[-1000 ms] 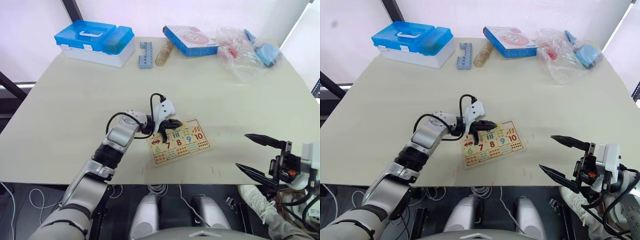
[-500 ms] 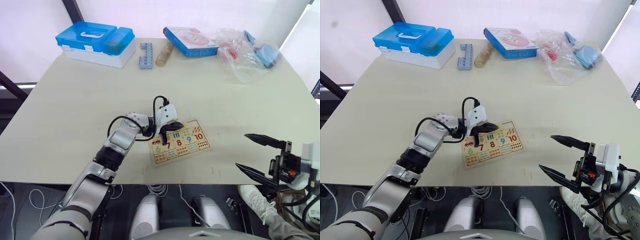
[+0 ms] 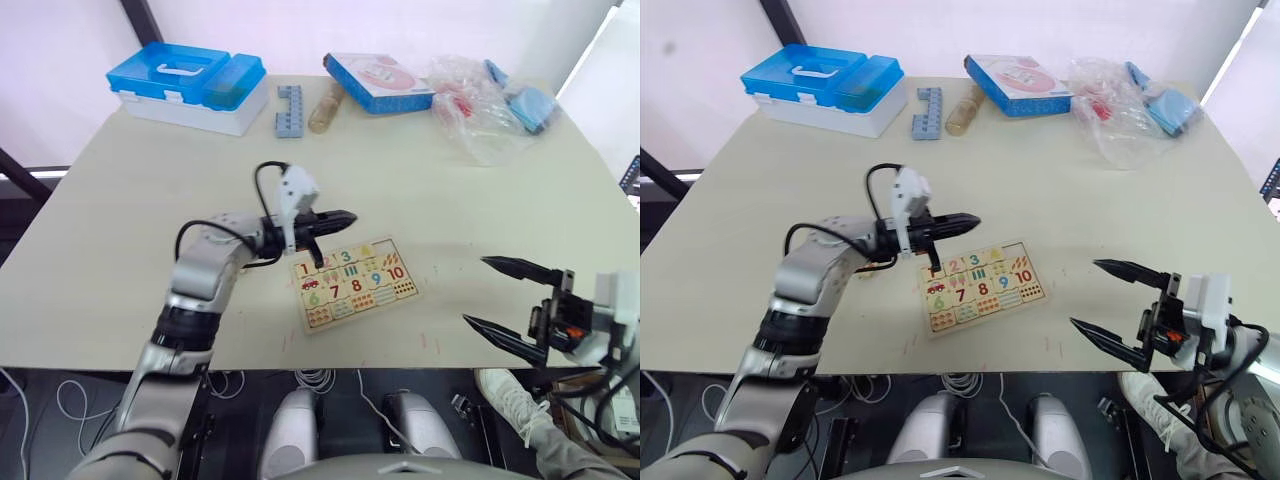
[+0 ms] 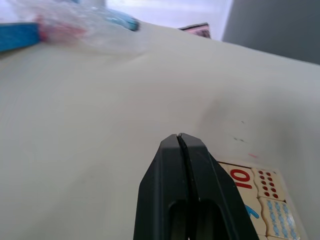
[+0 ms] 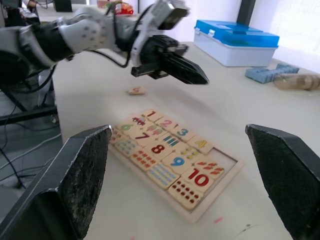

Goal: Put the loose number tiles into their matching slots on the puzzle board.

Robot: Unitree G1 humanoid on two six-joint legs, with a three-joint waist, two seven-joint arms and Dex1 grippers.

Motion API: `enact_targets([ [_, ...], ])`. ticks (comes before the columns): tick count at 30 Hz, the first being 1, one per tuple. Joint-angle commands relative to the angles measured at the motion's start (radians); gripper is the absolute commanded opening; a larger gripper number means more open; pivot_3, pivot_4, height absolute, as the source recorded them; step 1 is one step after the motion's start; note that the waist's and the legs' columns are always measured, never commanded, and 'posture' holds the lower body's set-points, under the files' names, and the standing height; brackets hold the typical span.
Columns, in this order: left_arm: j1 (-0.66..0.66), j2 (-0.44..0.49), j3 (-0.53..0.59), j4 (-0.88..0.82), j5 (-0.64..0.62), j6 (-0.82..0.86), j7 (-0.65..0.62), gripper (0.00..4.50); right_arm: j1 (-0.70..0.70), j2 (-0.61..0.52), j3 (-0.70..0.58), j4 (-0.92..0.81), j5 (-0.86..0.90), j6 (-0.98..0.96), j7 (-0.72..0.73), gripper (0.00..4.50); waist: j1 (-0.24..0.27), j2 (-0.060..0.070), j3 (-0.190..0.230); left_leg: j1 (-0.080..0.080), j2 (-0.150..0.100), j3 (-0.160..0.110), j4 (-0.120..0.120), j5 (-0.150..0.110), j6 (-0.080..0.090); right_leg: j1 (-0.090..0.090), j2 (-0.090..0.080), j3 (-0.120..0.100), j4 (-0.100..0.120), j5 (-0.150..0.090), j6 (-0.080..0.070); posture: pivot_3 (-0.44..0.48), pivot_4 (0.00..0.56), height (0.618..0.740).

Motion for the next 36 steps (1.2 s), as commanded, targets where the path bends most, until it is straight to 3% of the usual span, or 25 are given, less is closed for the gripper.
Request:
enact_targets([
  [1, 0.121, 0.029, 0.176, -0.168, -0.086, 0.016, 0.07, 0.03, -0.045, -0.01, 0.025, 0.016, 0.011, 0.009, 0.016, 4.5, -0.003, 0.0, 0.0, 0.0, 0.0, 0.0, 0.0, 0.0, 0.0, 0.0, 0.0, 0.0, 0.0, 0.0, 0.0, 0.0, 0.15, 0.74],
  [10, 0.496, 0.033, 0.385, -0.392, -0.174, 0.024, 0.2, 0.03, -0.14, 0.006, 0.109, 0.122, -0.005, 0.022, 0.045, 4.5, -0.007, -0.001, 0.0, 0.001, 0.0, 0.001, 0.0, 0.0, 0.0, 0.0, -0.001, 0.0, 0.0, -0.001, -0.003, 0.0, 0.15, 0.74],
  [13, 0.6, 0.024, 0.441, -0.431, -0.198, 0.007, 0.22, 1.12, -0.144, 0.004, 0.104, 0.155, -0.001, 0.027, 0.054, 4.5, -0.007, -0.001, 0.0, 0.001, 0.0, 0.001, -0.001, 0.0, 0.0, 0.0, -0.002, 0.0, 0.0, -0.002, -0.003, 0.0, 0.15, 0.74],
  [20, 0.87, -0.013, 0.563, -0.506, -0.268, -0.039, 0.213, 4.49, -0.09, -0.025, 0.039, 0.212, -0.015, 0.007, 0.092, 4.5, -0.011, -0.001, 0.0, 0.001, 0.001, 0.002, -0.001, 0.0, 0.0, 0.0, -0.002, 0.0, -0.001, -0.002, -0.005, 0.0, 0.15, 0.74],
  [27, 1.043, -0.036, 0.6, -0.478, -0.266, -0.123, 0.188, 4.49, -0.011, -0.051, -0.039, 0.261, -0.029, -0.025, 0.133, 4.5, -0.011, -0.001, 0.0, 0.001, 0.001, 0.002, -0.001, 0.0, 0.0, -0.001, -0.004, 0.0, -0.002, -0.003, -0.005, 0.0, 0.15, 0.74],
  [36, 1.062, -0.017, 0.584, -0.441, -0.269, -0.158, 0.174, 4.49, 0.01, -0.045, -0.047, 0.257, -0.034, -0.044, 0.138, 4.5, -0.013, -0.001, 0.0, 0.001, 0.001, 0.001, -0.002, 0.0, 0.0, -0.003, -0.004, 0.0, -0.003, -0.003, -0.004, 0.0, 0.15, 0.74],
])
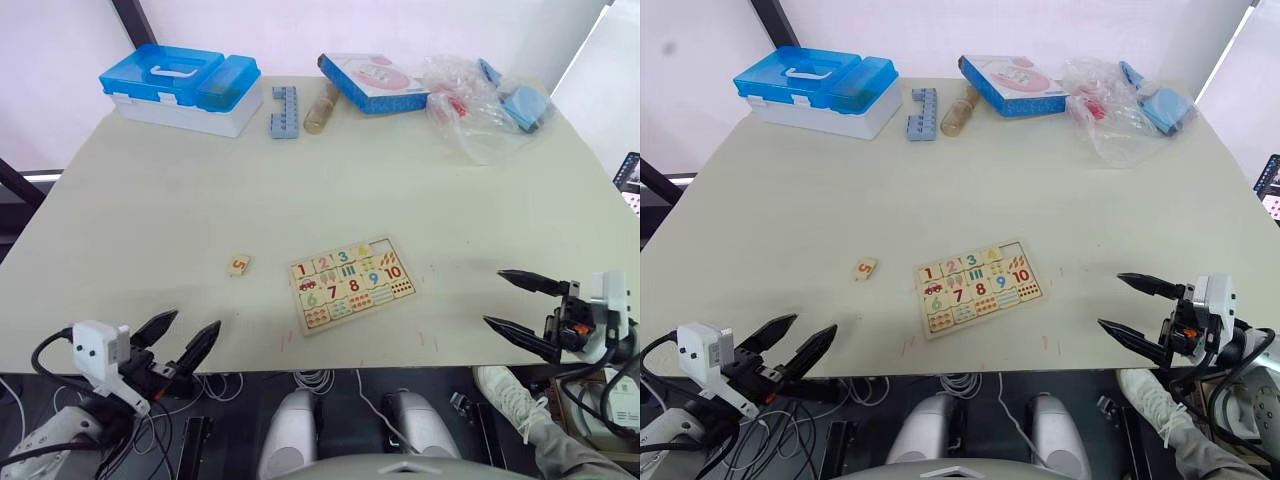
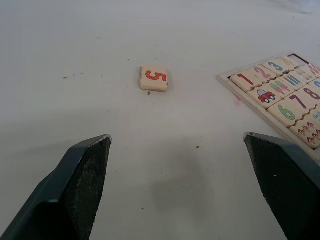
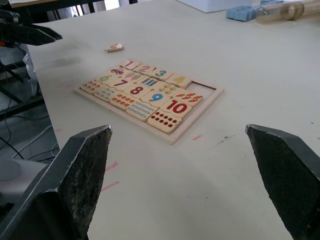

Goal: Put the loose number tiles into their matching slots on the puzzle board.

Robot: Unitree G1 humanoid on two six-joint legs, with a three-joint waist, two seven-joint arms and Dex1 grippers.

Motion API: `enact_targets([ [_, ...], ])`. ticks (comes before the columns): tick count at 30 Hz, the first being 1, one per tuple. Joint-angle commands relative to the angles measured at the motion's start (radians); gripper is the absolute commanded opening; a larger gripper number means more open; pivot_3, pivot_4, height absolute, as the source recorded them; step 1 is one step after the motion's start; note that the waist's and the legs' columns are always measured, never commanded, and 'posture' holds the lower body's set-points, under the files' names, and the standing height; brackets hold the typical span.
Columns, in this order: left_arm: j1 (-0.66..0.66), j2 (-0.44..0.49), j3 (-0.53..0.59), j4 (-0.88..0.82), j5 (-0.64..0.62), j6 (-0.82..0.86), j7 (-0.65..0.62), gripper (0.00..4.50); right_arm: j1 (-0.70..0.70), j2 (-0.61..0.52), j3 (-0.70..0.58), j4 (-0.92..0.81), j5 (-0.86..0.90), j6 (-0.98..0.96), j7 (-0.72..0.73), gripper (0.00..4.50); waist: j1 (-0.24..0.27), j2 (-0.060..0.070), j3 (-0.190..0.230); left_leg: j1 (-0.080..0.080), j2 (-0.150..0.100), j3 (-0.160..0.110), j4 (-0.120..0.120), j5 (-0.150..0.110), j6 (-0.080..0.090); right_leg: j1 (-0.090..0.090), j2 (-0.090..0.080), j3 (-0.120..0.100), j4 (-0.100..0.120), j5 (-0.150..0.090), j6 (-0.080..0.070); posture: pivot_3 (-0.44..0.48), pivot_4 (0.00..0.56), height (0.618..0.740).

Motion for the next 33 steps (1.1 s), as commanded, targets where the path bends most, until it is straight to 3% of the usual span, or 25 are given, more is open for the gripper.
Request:
enact_targets([
  [1, -0.02, 0.036, 0.005, 0.0, -0.01, -0.02, -0.008, 4.49, 0.005, -0.005, -0.022, -0.044, 0.015, -0.009, 0.013, 4.5, 0.001, 0.0, 0.0, 0.0, 0.0, 0.0, 0.0, 0.0, 0.0, 0.0, 0.0, 0.0, 0.0, 0.0, 0.0, 0.0, 0.15, 0.74],
  [10, -0.22, 0.233, -0.023, 0.156, -0.013, 0.034, -0.075, 4.49, -0.046, -0.016, 0.009, -0.113, 0.052, 0.046, 0.031, 4.5, 0.001, 0.0, 0.0, 0.0, 0.0, 0.0, -0.001, 0.0, 0.0, 0.0, 0.0, 0.0, 0.0, 0.0, 0.0, 0.0, 0.15, 0.74],
  [17, -0.386, 0.342, -0.133, 0.261, 0.018, 0.059, -0.141, 4.49, -0.081, -0.01, 0.037, -0.167, 0.068, 0.084, 0.008, 4.5, 0.001, 0.0, 0.0, 0.0, 0.0, 0.002, -0.001, 0.0, 0.0, 0.0, 0.0, 0.0, 0.0, 0.0, 0.0, 0.0, 0.15, 0.74],
  [25, -0.551, 0.497, -0.241, 0.522, 0.089, -0.044, -0.405, 4.49, -0.11, 0.003, 0.061, -0.187, 0.07, 0.095, -0.005, 4.5, 0.001, 0.0, 0.0, 0.0, 0.0, 0.004, -0.001, 0.0, 0.0, 0.0, 0.0, -0.001, 0.0, 0.0, 0.0, 0.0, 0.15, 0.74],
  [27, -0.61, 0.503, -0.266, 0.623, 0.13, -0.14, -0.457, 4.49, -0.119, 0.006, 0.069, -0.188, 0.067, 0.095, -0.008, 4.5, 0.001, 0.0, 0.0, -0.001, 0.0, 0.004, -0.001, 0.0, 0.0, 0.0, 0.0, -0.001, 0.0, 0.0, 0.0, 0.0, 0.15, 0.74],
  [29, -0.714, 0.506, -0.314, 0.786, 0.17, -0.285, -0.592, 4.49, -0.129, 0.009, 0.075, -0.188, 0.067, 0.095, -0.008, 4.5, 0.004, 0.001, 0.0, -0.001, 0.0, 0.004, -0.001, 0.0, 0.0, 0.0, 0.0, -0.001, 0.0, 0.0, 0.0, 0.0, 0.15, 0.74],
  [33, -0.924, 0.522, -0.396, 1.068, 0.186, -0.357, -0.851, 4.49, -0.144, 0.01, 0.079, -0.186, 0.067, 0.097, -0.01, 4.5, 0.011, 0.0, 0.001, -0.001, 0.0, 0.005, -0.001, 0.0, 0.0, 0.0, 0.0, -0.002, 0.0, 0.001, -0.001, 0.0, 0.15, 0.74],
])
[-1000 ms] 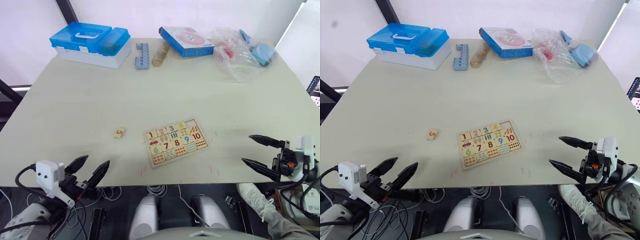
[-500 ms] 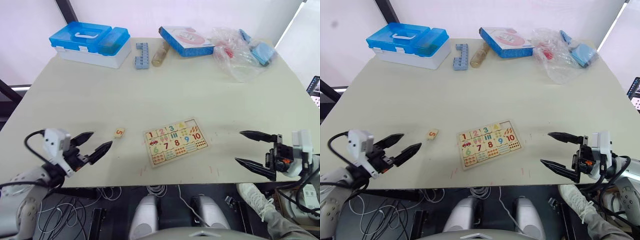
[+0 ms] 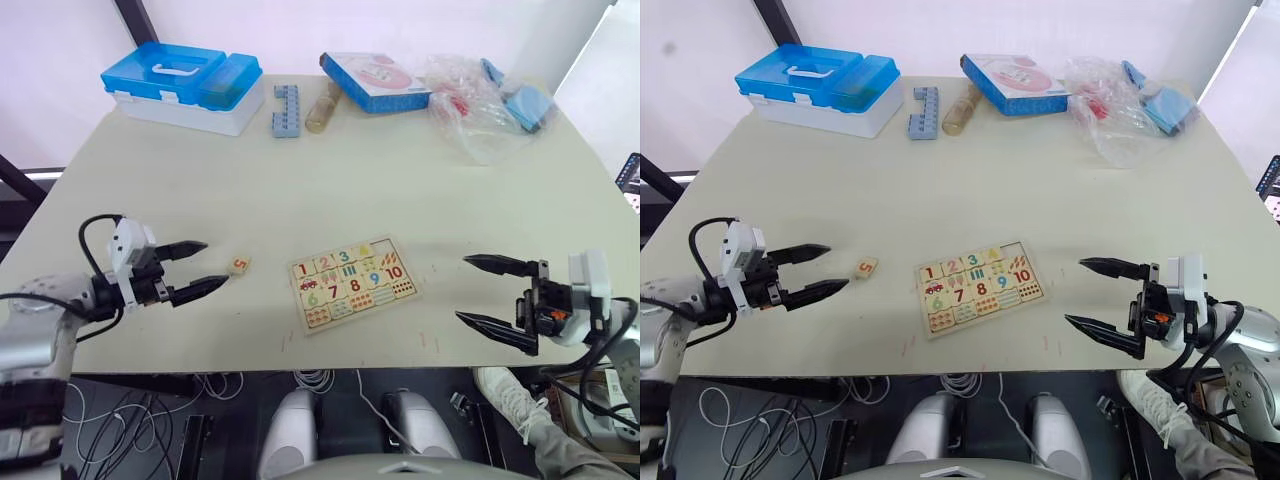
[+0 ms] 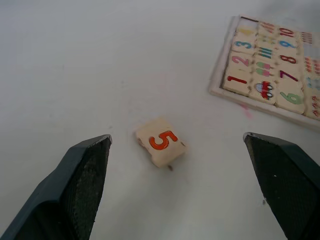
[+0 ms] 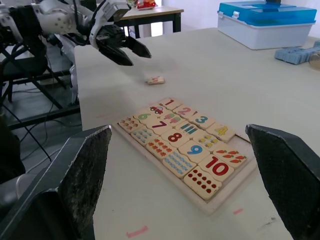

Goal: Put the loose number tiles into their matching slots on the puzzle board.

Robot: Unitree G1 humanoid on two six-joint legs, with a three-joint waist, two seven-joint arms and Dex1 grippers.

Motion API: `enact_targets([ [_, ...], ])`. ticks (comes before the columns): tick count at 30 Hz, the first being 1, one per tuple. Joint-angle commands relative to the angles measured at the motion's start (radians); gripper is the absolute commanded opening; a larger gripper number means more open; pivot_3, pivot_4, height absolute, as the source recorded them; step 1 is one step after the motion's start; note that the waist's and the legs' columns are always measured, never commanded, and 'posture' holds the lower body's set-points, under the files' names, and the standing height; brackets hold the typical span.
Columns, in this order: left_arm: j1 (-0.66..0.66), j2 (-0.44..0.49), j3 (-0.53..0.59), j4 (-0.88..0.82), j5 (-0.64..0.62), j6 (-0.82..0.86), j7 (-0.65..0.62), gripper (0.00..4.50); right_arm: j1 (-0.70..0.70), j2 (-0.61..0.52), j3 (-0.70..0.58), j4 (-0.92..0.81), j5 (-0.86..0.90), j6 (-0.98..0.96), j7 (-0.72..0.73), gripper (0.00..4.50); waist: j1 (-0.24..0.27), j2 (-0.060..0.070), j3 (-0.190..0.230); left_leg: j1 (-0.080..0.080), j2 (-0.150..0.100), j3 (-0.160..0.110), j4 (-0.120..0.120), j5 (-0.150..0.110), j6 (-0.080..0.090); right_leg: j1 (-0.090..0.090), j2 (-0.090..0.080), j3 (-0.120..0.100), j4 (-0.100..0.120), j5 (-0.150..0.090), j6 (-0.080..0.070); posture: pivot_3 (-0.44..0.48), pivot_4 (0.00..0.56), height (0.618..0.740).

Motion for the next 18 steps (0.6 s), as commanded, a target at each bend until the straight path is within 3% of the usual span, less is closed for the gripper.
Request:
enact_targets([
  [1, -0.143, 0.03, -0.06, 0.207, 0.028, -0.083, -0.184, 4.49, -0.014, -0.002, -0.013, -0.028, 0.018, -0.004, -0.004, 4.5, 0.001, 0.0, 0.0, -0.001, 0.0, 0.0, 0.0, 0.0, 0.0, 0.0, 0.0, 0.0, 0.0, 0.0, 0.0, 0.0, 0.15, 0.74],
  [8, -0.339, 0.023, -0.246, 0.471, 0.044, -0.258, -0.211, 4.49, 0.01, -0.007, -0.032, -0.073, 0.025, 0.006, -0.026, 4.5, 0.003, -0.001, 0.0, -0.002, 0.0, 0.0, 0.0, 0.0, 0.0, -0.001, 0.001, 0.0, 0.0, 0.001, 0.002, 0.0, 0.15, 0.74],
  [18, -0.384, 0.024, -0.341, 0.568, 0.021, -0.353, -0.211, 4.49, 0.037, 0.001, -0.035, -0.098, 0.021, -0.002, -0.055, 4.5, 0.007, -0.001, 0.0, -0.002, 0.0, -0.001, 0.001, 0.0, 0.0, -0.001, 0.001, 0.0, 0.001, 0.001, 0.001, 0.0, 0.15, 0.74],
])
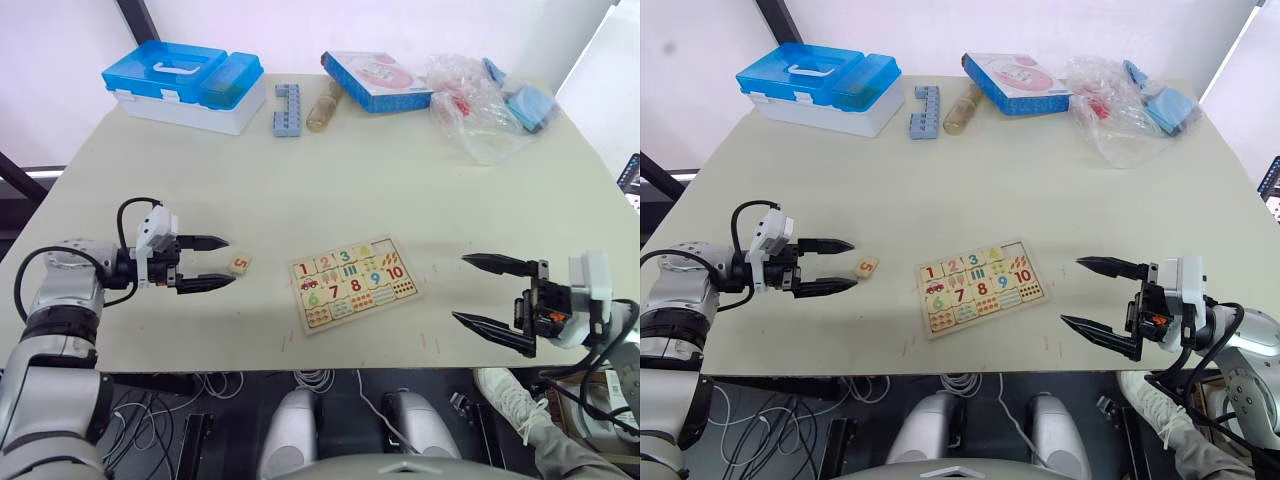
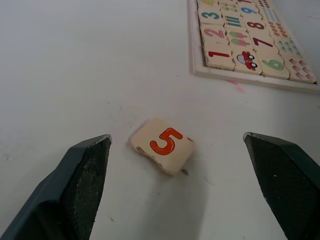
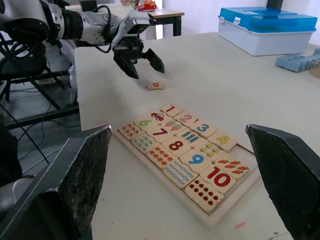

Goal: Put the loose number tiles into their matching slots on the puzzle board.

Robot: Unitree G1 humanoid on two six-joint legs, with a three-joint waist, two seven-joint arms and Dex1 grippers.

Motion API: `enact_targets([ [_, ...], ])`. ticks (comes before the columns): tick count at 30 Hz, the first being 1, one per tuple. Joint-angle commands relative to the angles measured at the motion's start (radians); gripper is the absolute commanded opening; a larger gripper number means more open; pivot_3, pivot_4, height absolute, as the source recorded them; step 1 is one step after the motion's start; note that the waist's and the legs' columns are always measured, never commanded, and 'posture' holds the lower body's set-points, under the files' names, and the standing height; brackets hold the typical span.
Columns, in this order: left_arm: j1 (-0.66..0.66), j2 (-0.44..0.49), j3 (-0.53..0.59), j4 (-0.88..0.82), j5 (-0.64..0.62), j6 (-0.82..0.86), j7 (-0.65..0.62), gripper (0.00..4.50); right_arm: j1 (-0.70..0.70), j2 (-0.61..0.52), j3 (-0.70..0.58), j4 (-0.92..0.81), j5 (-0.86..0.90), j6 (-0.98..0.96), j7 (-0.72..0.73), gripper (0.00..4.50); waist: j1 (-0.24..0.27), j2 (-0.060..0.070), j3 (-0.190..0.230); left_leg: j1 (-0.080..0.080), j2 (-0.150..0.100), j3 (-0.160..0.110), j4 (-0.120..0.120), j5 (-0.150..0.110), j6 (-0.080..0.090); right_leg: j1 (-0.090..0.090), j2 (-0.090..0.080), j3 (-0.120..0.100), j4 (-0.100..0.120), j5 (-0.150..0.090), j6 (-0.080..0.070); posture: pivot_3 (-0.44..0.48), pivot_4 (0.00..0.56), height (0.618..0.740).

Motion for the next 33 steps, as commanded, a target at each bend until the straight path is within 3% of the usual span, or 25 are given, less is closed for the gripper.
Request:
enact_targets([
  [1, -0.03, 0.015, -0.02, 0.027, -0.025, -0.046, -0.034, 4.49, 0.001, 0.0, -0.025, -0.037, 0.017, -0.01, -0.01, 4.5, 0.003, 0.0, 0.0, 0.0, 0.0, 0.0, 0.0, 0.0, 0.0, 0.0, 0.0, 0.0, 0.0, 0.0, 0.0, 0.0, 0.15, 0.74],
  [18, -0.177, -0.05, -0.104, 0.252, 0.081, -0.2, -0.034, 4.49, 0.019, -0.01, -0.04, -0.058, 0.029, -0.006, -0.02, 4.5, 0.006, 0.0, 0.0, 0.0, 0.0, 0.0, 0.0, 0.0, 0.0, 0.0, 0.0, 0.0, 0.0, 0.0, 0.001, 0.0, 0.15, 0.74],
  [33, -0.222, -0.066, -0.069, 0.323, 0.186, -0.261, -0.034, 4.49, 0.053, -0.018, -0.054, -0.085, 0.039, -0.008, -0.037, 4.5, 0.005, 0.0, 0.0, 0.0, 0.0, -0.001, 0.0, 0.0, 0.0, 0.0, 0.001, 0.0, 0.0, 0.001, 0.001, 0.0, 0.15, 0.74],
])
